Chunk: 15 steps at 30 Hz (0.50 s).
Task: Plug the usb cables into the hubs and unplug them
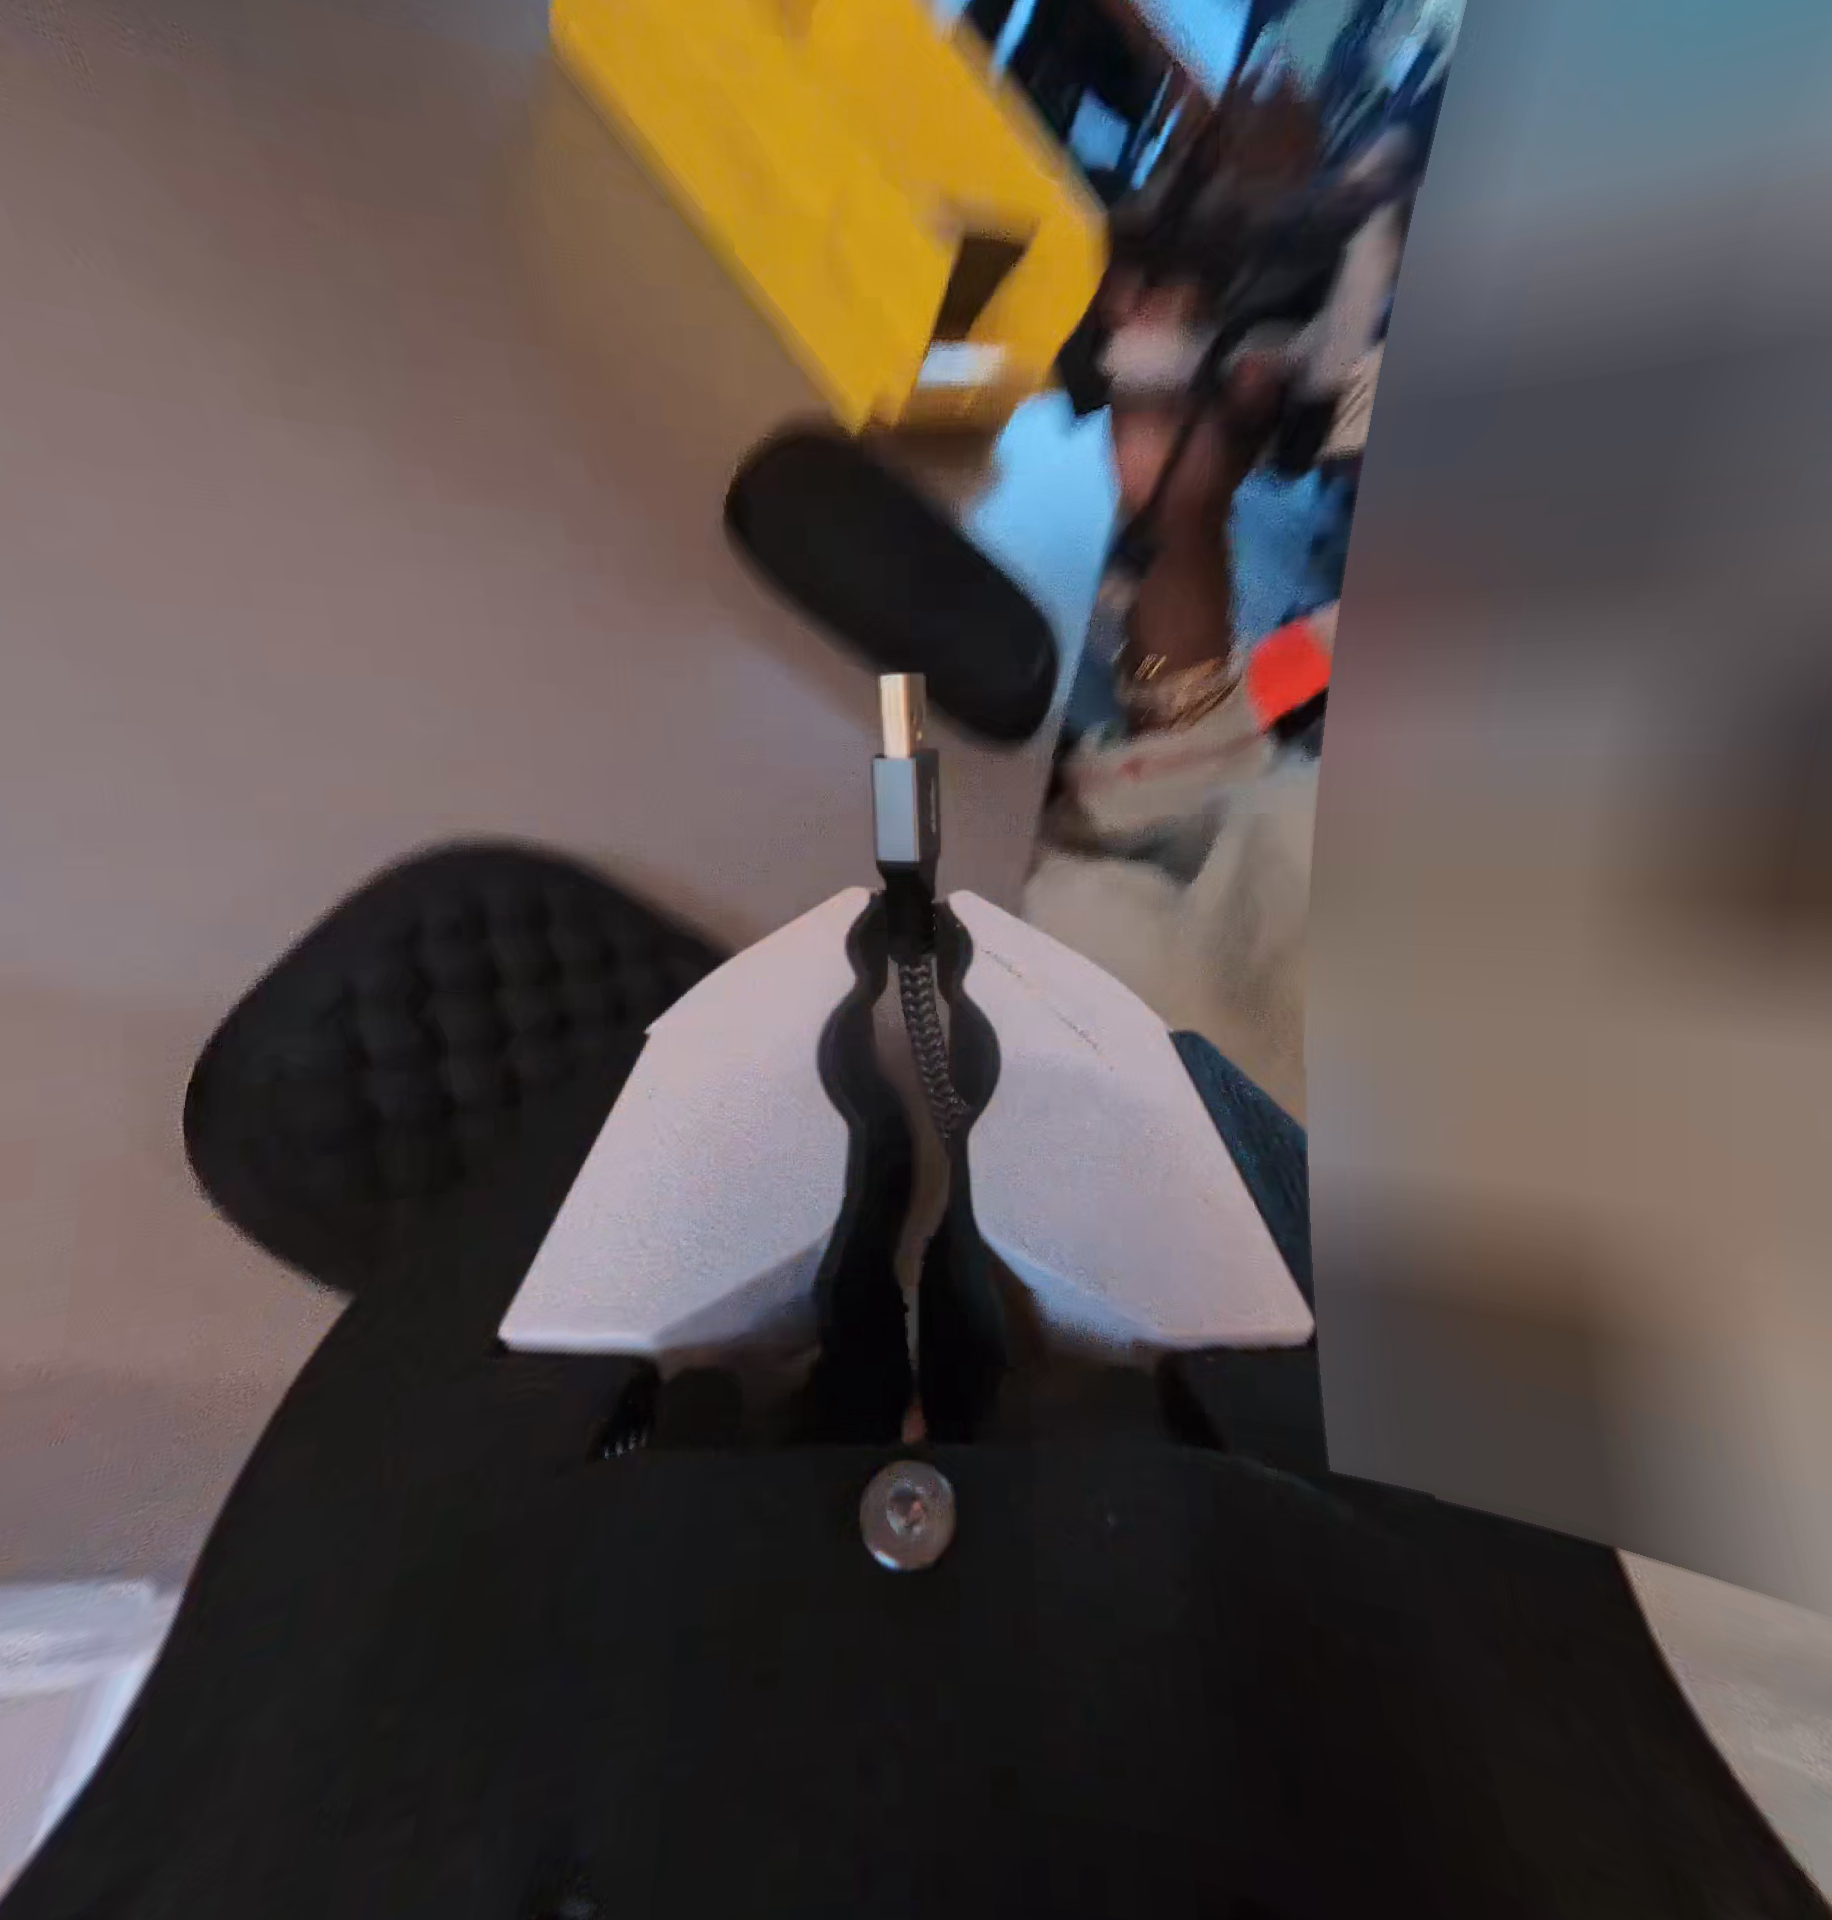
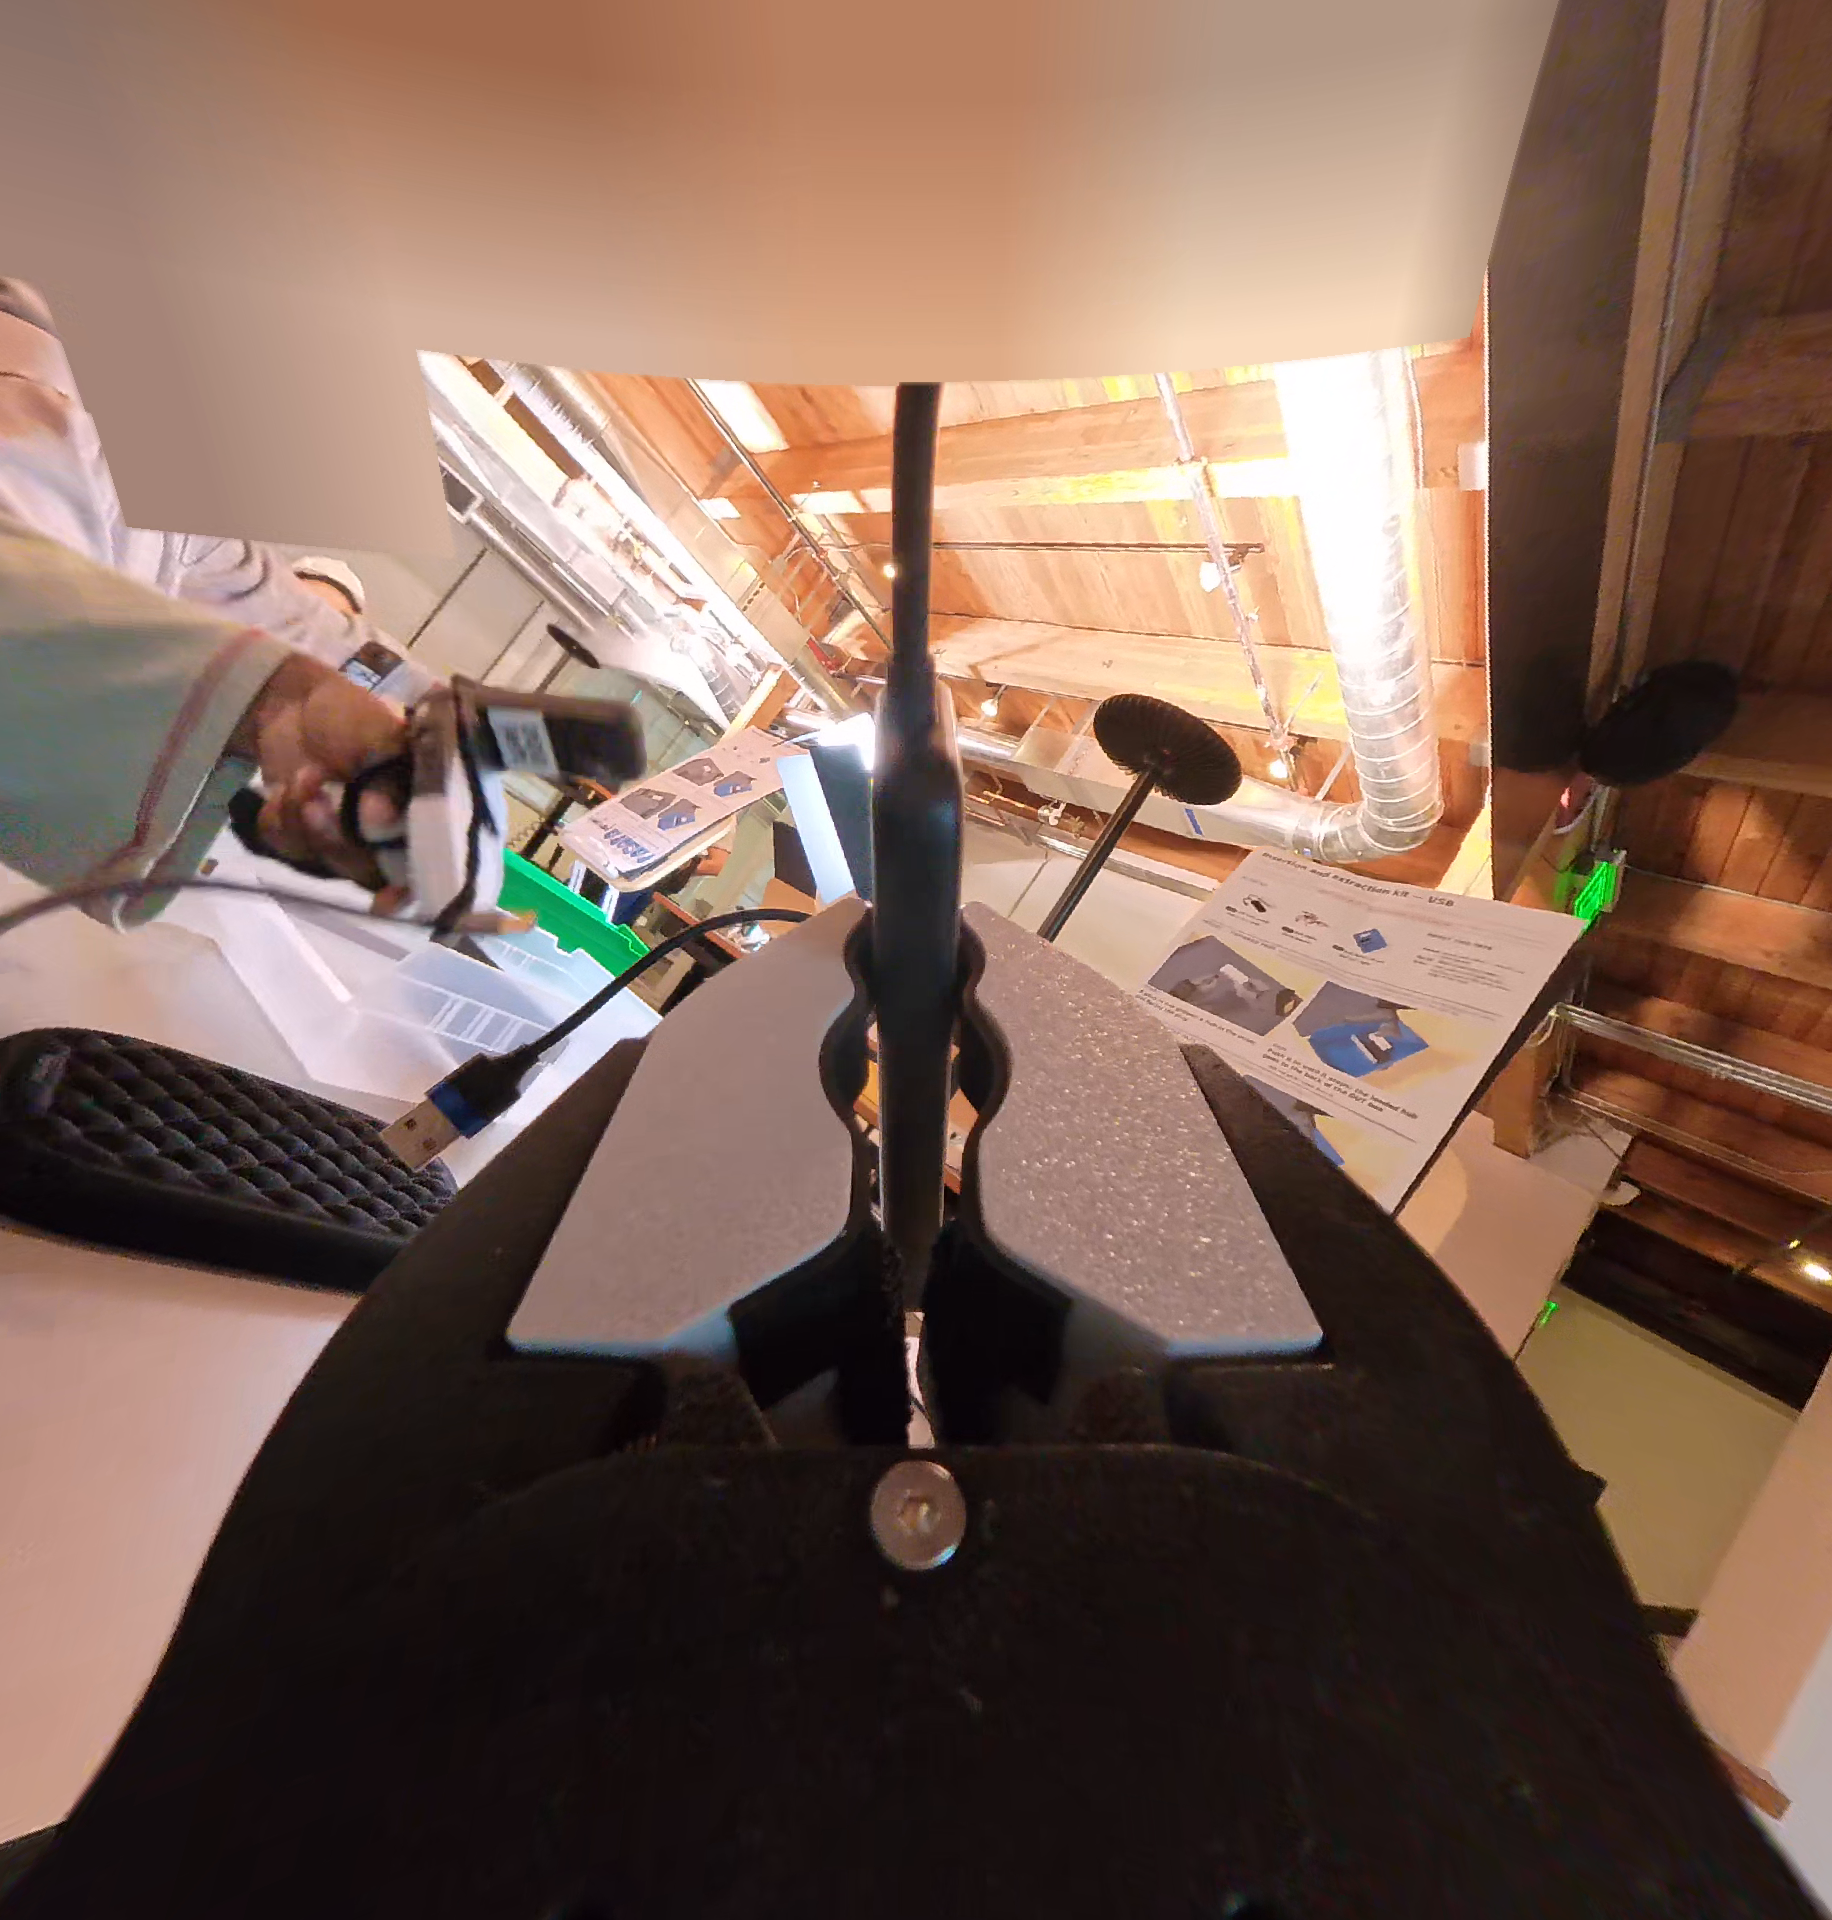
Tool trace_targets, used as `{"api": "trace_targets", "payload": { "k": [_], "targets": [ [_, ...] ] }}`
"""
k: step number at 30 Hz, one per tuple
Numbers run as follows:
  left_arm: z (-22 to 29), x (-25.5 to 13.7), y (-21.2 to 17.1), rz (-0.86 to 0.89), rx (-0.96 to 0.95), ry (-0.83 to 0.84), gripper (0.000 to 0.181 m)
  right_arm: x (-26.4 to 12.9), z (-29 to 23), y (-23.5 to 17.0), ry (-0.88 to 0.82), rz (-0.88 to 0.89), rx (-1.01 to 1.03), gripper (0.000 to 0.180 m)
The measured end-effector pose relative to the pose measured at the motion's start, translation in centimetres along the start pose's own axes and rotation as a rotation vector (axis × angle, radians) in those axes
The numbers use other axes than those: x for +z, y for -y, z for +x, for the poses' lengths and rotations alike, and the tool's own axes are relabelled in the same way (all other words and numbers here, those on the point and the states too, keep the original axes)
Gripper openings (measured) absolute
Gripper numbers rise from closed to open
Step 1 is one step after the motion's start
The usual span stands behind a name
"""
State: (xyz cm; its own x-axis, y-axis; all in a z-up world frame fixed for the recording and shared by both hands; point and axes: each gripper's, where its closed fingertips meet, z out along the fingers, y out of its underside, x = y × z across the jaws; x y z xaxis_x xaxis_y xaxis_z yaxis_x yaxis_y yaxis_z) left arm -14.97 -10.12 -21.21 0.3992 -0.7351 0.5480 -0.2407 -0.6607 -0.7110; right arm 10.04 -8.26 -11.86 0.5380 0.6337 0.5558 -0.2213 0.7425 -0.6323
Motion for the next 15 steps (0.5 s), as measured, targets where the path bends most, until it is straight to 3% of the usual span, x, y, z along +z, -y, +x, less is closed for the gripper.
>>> {"api": "trace_targets", "payload": {
  "k": [4,9,12,15],
  "targets": [
    [-5.2,2.7,-4.8,-0.299,0.035,0.186,0.01,0.2,-0.2,-0.6,0.009,-0.03,-0.009,0.012],
    [-9.7,2.4,-6.4,-0.497,0.253,0.551,0.025,0.3,-0.3,-1.1,0.011,-0.044,-0.004,0.012],
    [-9.9,2.1,-5.6,-0.452,0.383,0.704,0.033,0.2,-0.3,-1.3,0.009,-0.045,0.002,0.012],
    [-9.4,2.1,-5.1,-0.332,0.365,0.806,0.034,0.3,-0.4,-1.3,0.012,-0.042,0.001,0.012]
  ]
}}
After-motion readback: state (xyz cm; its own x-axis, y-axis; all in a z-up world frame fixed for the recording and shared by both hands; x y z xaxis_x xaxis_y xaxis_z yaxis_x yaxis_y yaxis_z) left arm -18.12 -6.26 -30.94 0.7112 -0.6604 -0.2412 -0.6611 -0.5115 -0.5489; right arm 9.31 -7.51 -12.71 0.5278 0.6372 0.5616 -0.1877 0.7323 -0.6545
